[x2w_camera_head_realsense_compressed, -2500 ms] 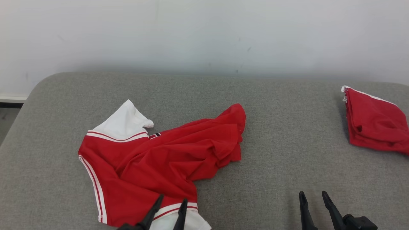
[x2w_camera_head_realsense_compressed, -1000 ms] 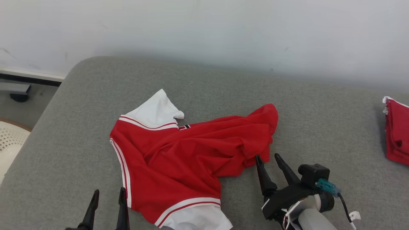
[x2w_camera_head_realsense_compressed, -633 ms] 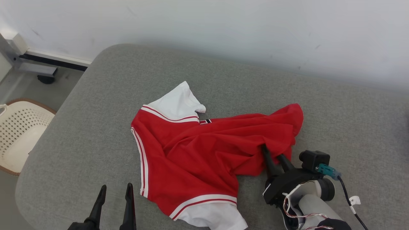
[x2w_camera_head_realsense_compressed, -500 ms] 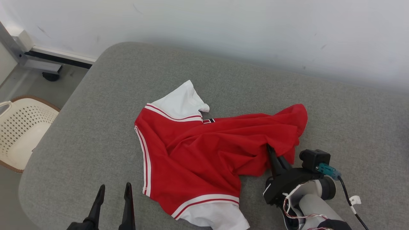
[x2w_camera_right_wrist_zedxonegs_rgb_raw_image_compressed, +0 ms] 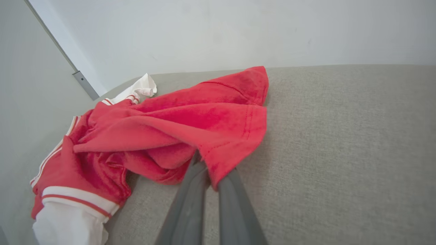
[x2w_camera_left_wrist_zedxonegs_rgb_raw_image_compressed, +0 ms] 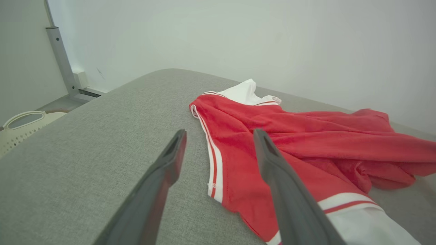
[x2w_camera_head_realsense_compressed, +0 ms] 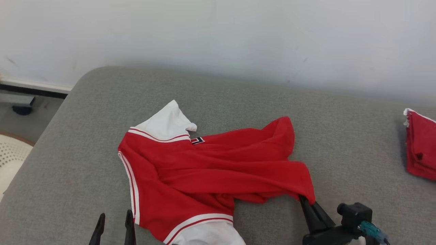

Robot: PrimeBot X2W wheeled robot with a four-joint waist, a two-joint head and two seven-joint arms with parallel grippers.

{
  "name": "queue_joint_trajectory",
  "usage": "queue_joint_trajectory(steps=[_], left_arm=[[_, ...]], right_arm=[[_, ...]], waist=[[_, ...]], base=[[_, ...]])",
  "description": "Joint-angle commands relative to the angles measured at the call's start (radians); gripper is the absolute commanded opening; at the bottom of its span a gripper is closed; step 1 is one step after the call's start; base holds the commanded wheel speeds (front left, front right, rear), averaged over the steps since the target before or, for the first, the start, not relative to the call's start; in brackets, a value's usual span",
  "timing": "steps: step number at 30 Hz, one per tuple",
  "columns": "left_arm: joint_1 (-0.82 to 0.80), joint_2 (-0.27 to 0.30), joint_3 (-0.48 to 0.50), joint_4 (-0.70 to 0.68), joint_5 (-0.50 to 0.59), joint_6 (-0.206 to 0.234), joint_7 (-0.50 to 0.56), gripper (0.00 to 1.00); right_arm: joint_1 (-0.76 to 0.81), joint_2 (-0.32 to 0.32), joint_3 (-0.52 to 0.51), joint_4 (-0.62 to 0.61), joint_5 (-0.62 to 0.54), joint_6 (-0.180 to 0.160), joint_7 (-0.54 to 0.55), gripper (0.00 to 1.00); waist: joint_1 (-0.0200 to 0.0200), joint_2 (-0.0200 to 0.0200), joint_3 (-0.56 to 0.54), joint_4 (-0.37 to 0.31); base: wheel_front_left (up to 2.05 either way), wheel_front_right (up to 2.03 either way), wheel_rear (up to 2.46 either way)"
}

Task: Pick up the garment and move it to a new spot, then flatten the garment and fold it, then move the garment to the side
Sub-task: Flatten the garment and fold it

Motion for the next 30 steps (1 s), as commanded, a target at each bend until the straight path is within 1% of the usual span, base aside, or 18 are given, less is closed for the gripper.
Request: queue_joint_trajectory(steps=[1,5,9,11,14,16,19,22,25,28,30], left_arm=[[0.015,0.0,0.003,0.001,-0.007,-0.001,-0.004,1.0],[0.021,0.0,0.009,0.002,-0.009,0.001,-0.003,1.0],[0.028,0.0,0.017,0.002,-0.015,0.003,-0.003,1.0],[0.028,0.0,0.019,0.001,-0.015,0.004,-0.003,1.0],[0.024,0.0,0.023,-0.002,-0.015,0.006,-0.003,1.0],[0.02,0.0,0.025,-0.003,-0.017,0.008,-0.003,1.0],[0.015,0.0,0.027,-0.003,-0.022,0.009,-0.003,1.0],[0.007,0.0,0.022,-0.001,-0.027,0.016,-0.003,1.0],[-0.006,0.0,0.01,-0.001,-0.026,0.02,-0.003,1.0],[-0.018,0.0,-0.002,0.001,-0.03,0.025,-0.003,1.0],[-0.024,0.0,-0.016,0.007,-0.03,0.024,-0.003,1.0]], right_arm=[[0.017,-0.007,0.006,-0.009,0.009,-0.002,-0.001,0.0],[0.095,-0.072,0.063,-0.108,0.046,-0.002,0.001,0.0],[0.18,-0.134,0.095,-0.214,0.081,-0.002,0.044,0.0],[0.224,-0.161,0.09,-0.272,0.09,-0.002,0.078,0.0],[0.287,-0.198,0.058,-0.363,0.092,-0.002,0.133,0.0],[0.33,-0.212,0.034,-0.42,0.095,-0.002,0.172,0.0],[0.356,-0.218,-0.016,-0.474,0.097,-0.002,0.21,0.0],[0.334,-0.196,-0.03,-0.502,0.096,-0.002,0.231,0.0],[0.263,-0.195,-0.01,-0.499,0.072,-0.002,0.247,0.0],[0.157,-0.194,0.032,-0.46,0.058,-0.002,0.258,0.0],[0.065,-0.196,0.048,-0.405,0.048,-0.002,0.261,0.0]], waist=[[0.0,0.0,-0.021,-0.044],[0.0,0.0,-0.02,-0.08],[0.0,0.0,-0.016,-0.102],[0.0,0.0,-0.012,-0.108],[0.0,0.0,0.0,-0.115],[0.0,0.0,0.007,-0.118],[0.0,0.0,0.016,-0.121],[0.0,0.0,0.024,-0.119],[0.0,0.0,0.035,-0.111],[0.0,0.0,0.046,-0.099],[0.0,0.0,0.052,-0.086]], base=[[0.0,0.0,0.0],[0.0,0.0,0.0],[0.0,0.0,0.0],[0.0,0.0,0.0],[0.0,0.0,0.0],[0.0,0.0,0.0],[0.0,0.0,0.0],[0.0,0.0,0.0],[0.0,0.0,0.0],[0.0,0.0,0.0],[0.0,0.0,0.0]])
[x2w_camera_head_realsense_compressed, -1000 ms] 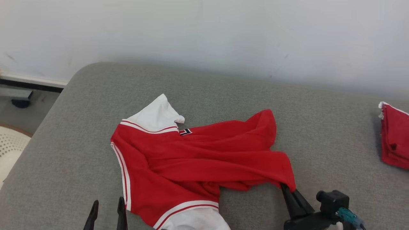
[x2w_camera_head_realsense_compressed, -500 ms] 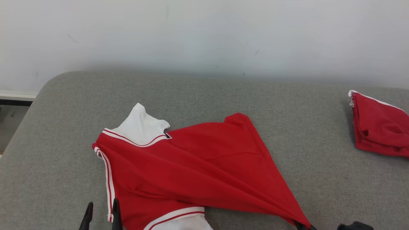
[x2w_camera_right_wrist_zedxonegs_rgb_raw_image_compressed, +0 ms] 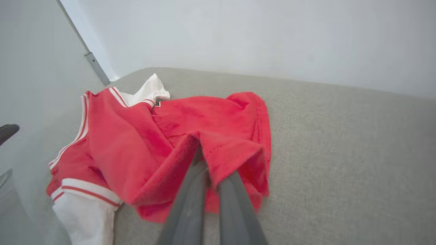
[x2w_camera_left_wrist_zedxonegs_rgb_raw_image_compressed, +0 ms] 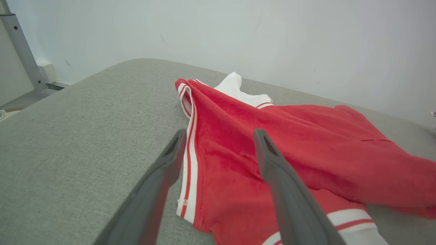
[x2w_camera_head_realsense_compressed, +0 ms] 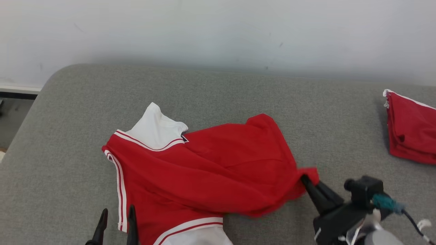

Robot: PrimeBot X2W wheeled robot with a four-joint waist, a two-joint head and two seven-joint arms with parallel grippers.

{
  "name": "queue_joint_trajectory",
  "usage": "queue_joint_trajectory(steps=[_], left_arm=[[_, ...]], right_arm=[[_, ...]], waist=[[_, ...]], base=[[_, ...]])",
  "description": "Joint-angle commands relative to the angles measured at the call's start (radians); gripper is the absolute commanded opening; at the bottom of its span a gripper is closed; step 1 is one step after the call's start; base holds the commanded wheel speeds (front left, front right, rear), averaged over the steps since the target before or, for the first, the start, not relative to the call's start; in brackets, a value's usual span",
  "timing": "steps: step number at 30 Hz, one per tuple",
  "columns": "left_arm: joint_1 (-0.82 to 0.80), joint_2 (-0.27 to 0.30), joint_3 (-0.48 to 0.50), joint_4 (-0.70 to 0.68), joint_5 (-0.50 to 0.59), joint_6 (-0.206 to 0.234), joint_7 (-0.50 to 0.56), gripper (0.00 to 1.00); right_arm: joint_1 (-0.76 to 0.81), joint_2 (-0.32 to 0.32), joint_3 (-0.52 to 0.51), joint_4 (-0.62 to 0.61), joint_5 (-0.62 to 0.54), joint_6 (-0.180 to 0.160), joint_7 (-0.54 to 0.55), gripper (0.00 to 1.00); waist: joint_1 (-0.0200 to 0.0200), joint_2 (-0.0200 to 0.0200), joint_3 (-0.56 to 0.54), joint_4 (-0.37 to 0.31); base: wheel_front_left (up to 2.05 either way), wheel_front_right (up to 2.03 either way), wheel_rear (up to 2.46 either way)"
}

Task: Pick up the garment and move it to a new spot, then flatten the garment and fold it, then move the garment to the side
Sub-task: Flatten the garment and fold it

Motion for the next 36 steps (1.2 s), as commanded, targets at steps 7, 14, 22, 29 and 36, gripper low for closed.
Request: queue_joint_trajectory(steps=[7,14,22,29,36], left_arm=[[-0.053,0.0,-0.054,0.029,-0.008,-0.004,-0.002,1.0],[-0.075,0.0,-0.099,0.043,-0.028,0.0,-0.002,1.0],[-0.095,0.0,-0.138,0.05,-0.042,0.005,-0.002,1.0],[-0.07,0.0,-0.121,0.058,-0.033,0.008,-0.002,1.0],[-0.035,0.0,-0.099,0.063,-0.025,0.0,-0.002,1.0]], right_arm=[[-0.419,0.054,0.059,0.354,0.013,-0.002,-0.035,0.0],[-0.622,0.093,0.072,0.665,0.032,-0.002,-0.074,0.0],[-0.762,0.149,0.067,1.0,0.018,-0.002,-0.179,0.0],[-0.751,0.173,0.121,1.066,0.038,-0.002,-0.238,1.0],[-0.664,0.125,0.152,0.979,0.129,-0.002,-0.26,1.0]], waist=[[-0.0001,0.0,0.031,0.088],[-0.0001,0.0,0.047,0.146],[-0.0001,0.0,0.06,0.185],[-0.0001,0.0,0.024,0.154],[-0.0001,0.0,-0.027,0.096]], base=[[0.0,0.0,0.0],[0.0,0.0,0.0],[0.0,0.0,0.0],[0.0,0.0,0.0],[0.0,0.0,0.0]])
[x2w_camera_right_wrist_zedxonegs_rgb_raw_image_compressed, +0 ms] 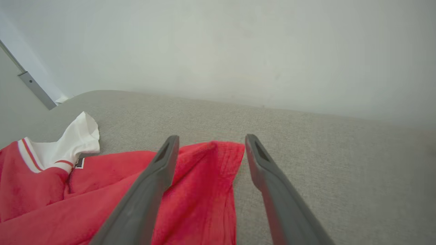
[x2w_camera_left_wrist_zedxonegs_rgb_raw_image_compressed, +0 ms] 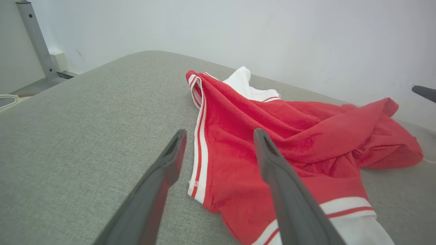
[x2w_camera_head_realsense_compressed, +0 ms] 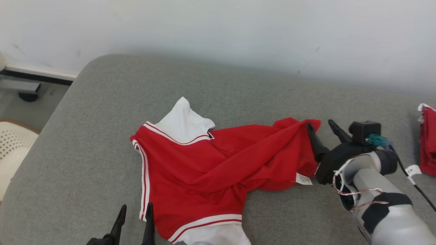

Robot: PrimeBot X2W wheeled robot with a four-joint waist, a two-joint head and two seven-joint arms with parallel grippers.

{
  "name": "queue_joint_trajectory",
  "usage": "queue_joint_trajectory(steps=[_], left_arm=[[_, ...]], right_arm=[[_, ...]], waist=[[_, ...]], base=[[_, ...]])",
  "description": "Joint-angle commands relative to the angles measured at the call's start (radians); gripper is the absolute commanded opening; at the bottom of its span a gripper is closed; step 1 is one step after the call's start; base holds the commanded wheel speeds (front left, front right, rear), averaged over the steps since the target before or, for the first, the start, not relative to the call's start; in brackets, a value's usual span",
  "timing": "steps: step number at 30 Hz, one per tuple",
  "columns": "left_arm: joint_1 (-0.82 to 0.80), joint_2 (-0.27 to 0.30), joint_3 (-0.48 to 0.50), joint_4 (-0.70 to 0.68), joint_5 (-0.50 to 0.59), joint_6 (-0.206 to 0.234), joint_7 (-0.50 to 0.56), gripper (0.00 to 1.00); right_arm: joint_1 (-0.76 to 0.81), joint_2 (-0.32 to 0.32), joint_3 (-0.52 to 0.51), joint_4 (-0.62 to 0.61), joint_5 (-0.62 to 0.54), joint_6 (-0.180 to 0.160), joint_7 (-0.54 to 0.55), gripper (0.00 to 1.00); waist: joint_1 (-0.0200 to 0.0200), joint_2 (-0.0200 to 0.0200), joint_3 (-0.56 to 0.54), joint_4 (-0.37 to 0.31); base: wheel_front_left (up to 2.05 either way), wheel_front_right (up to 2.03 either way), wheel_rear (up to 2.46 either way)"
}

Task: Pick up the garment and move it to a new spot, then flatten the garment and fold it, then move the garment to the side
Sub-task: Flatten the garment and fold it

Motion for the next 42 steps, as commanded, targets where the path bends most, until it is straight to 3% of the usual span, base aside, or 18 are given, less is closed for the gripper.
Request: queue_joint_trajectory(steps=[1,8,15,23,34,35,36,38,42], left_arm=[[0.02,0.0,0.004,-0.003,0.005,-0.002,-0.002,1.0],[0.026,0.001,0.021,-0.019,0.001,0.001,-0.002,1.0],[0.03,0.0,0.037,-0.032,0.005,0.004,-0.002,1.0],[0.008,0.0,0.039,-0.031,0.007,-0.001,-0.002,1.0],[-0.004,0.0,0.035,-0.03,-0.006,0.002,-0.002,1.0],[-0.005,0.0,0.035,-0.03,-0.006,0.001,-0.002,1.0],[-0.006,0.0,0.037,-0.028,-0.006,0.0,-0.002,1.0],[-0.009,0.0,0.037,-0.026,-0.007,0.0,-0.002,1.0],[-0.009,0.001,0.036,-0.024,-0.006,0.0,-0.002,1.0]], right_arm=[[0.033,-0.018,-0.004,-0.029,0.02,-0.002,-0.008,1.0],[0.221,-0.099,-0.086,-0.231,0.033,-0.002,-0.009,1.0],[0.368,-0.072,-0.12,-0.346,-0.015,-0.002,-0.008,1.0],[0.359,-0.02,-0.101,-0.329,-0.037,-0.002,-0.008,1.0],[0.306,0.035,-0.083,-0.209,0.002,-0.002,-0.007,1.0],[0.3,0.038,-0.086,-0.199,0.005,-0.002,-0.007,0.82],[0.294,0.042,-0.087,-0.189,0.005,-0.002,-0.008,0.39],[0.285,0.048,-0.09,-0.165,0.007,-0.002,-0.007,0.0],[0.274,0.053,-0.1,-0.142,0.008,-0.002,-0.007,0.0]], waist=[[0.0,0.0,-0.031,-0.037],[0.0,0.0,-0.033,-0.07],[0.0,0.0,-0.015,-0.089],[0.0,0.0,0.0,-0.063],[0.0,0.0,0.024,-0.003],[0.0,0.0,0.026,0.0],[0.0,0.0,0.026,0.002],[0.0,0.0,0.029,0.006],[0.0,0.0,0.028,0.012]], base=[[0.0,0.0,0.0],[0.0,0.0,0.0],[0.0,0.0,0.0],[0.0,0.0,0.0],[0.0,0.0,0.0],[0.0,0.0,0.0],[0.0,0.0,0.0],[0.0,0.0,0.0],[0.0,0.0,0.0]])
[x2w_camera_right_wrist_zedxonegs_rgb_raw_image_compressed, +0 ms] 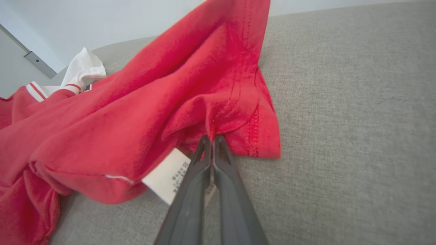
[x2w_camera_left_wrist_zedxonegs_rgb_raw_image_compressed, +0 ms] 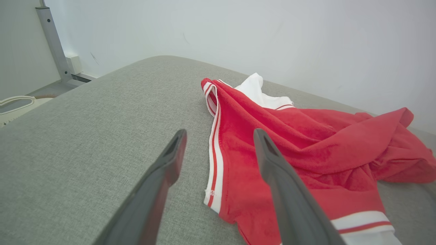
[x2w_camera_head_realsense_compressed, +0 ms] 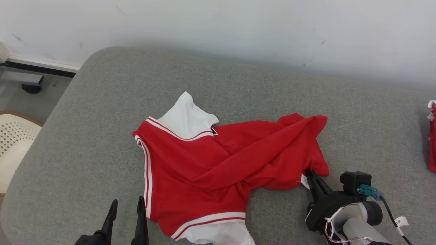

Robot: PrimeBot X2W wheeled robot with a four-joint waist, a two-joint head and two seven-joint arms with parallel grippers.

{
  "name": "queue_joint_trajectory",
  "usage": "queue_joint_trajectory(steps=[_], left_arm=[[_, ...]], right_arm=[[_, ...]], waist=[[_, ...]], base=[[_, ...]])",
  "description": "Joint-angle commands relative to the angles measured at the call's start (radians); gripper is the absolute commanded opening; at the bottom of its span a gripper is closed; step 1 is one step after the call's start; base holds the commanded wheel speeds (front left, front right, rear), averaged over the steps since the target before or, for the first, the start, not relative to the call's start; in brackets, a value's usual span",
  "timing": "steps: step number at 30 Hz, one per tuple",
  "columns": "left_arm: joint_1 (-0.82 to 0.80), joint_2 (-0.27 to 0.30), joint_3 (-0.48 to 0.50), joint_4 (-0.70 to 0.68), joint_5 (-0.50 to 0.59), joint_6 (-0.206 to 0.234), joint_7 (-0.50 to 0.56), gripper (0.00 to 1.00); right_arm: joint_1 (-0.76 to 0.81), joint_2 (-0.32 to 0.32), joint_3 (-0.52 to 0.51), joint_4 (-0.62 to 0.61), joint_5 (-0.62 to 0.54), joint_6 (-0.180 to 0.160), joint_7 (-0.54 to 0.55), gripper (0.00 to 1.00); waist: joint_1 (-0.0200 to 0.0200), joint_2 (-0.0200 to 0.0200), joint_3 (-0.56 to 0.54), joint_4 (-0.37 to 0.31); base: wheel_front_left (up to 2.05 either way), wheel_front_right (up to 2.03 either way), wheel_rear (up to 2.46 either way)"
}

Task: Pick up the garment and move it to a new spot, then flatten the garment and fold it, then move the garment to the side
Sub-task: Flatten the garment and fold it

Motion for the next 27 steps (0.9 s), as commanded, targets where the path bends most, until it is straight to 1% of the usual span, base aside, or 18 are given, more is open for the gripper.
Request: queue_joint_trajectory(steps=[1,5,12,17,18,19,23,27], left_arm=[[-0.003,0.001,0.003,0.002,-0.004,0.0,-0.002,1.0],[0.011,0.0,0.015,0.002,-0.002,0.003,-0.002,1.0],[0.045,0.0,0.024,0.007,0.004,-0.005,-0.002,1.0],[0.067,0.0,0.023,0.01,-0.002,-0.005,-0.002,1.0],[0.065,0.001,0.02,0.008,-0.004,-0.003,-0.002,1.0],[0.065,0.001,0.02,0.008,-0.004,-0.003,-0.002,1.0],[0.068,0.001,0.02,0.006,-0.006,-0.001,-0.002,1.0],[0.069,0.001,0.027,0.003,-0.006,-0.004,-0.002,1.0]], right_arm=[[-0.003,0.002,-0.008,-0.012,0.005,-0.002,-0.001,0.0],[0.033,-0.011,-0.033,-0.063,-0.012,-0.002,-0.001,0.0],[0.152,-0.04,-0.091,-0.269,-0.044,-0.002,-0.001,0.0],[0.277,-0.094,-0.104,-0.421,-0.069,-0.002,-0.001,0.0],[0.331,-0.123,-0.122,-0.474,-0.069,-0.002,0.005,0.0],[0.331,-0.123,-0.122,-0.474,-0.069,-0.002,0.005,0.0],[0.445,-0.164,-0.177,-0.612,-0.074,-0.002,0.057,0.0],[0.557,-0.182,-0.239,-0.77,-0.083,-0.002,0.158,0.0]], waist=[[-0.0001,0.0,-0.002,0.001],[-0.0001,0.0,-0.016,-0.009],[-0.0001,0.0,-0.055,-0.061],[-0.0001,0.0,-0.079,-0.106],[-0.0001,0.0,-0.085,-0.12],[-0.0001,0.0,-0.085,-0.12],[-0.0001,0.0,-0.089,-0.14],[-0.0001,0.0,-0.086,-0.15]], base=[[0.0,0.0,0.0],[0.0,0.0,0.0],[0.0,0.0,0.0],[0.0,0.0,0.0],[0.0,0.0,0.0],[0.0,0.0,0.0],[0.0,0.0,0.0],[0.0,0.0,0.0]])
